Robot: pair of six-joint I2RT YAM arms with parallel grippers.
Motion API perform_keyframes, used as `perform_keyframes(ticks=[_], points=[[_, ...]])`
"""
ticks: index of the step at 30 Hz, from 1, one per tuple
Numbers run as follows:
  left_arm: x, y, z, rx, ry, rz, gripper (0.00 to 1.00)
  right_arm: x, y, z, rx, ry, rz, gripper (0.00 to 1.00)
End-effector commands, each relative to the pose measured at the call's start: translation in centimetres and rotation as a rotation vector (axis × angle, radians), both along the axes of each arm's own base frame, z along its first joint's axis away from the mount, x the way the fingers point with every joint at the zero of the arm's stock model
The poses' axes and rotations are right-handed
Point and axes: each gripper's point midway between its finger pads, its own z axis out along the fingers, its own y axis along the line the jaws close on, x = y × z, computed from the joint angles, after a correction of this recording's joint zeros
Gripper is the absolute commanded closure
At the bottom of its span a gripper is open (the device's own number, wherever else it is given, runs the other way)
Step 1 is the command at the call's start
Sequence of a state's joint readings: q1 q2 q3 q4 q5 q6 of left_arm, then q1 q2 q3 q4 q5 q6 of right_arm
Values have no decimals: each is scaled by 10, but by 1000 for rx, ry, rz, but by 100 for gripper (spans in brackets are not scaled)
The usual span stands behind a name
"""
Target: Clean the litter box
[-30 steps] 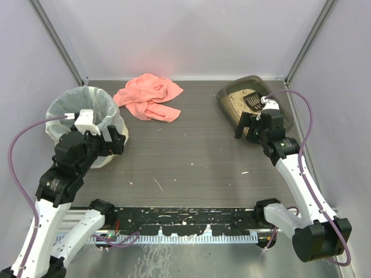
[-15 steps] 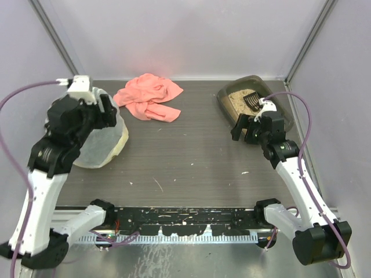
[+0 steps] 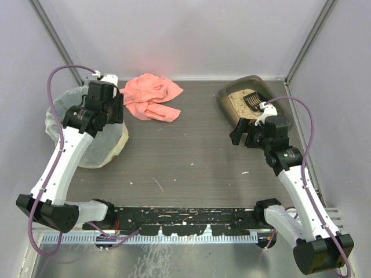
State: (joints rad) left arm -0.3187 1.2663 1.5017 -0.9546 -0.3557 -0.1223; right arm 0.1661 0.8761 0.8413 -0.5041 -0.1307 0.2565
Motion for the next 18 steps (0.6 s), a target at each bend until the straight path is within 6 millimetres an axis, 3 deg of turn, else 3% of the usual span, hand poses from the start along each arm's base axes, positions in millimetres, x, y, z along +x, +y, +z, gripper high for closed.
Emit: perform_keyframes(ticks=[1, 7, 18], points=[[3, 17, 21, 23, -55, 53, 45, 0, 4, 16, 18, -58, 30, 2], [7, 17, 25, 9, -72, 45, 39, -3, 6, 11, 24, -47, 41, 2], [18, 19, -18, -20, 102, 36, 65, -7, 10, 17, 49, -65, 58, 2]])
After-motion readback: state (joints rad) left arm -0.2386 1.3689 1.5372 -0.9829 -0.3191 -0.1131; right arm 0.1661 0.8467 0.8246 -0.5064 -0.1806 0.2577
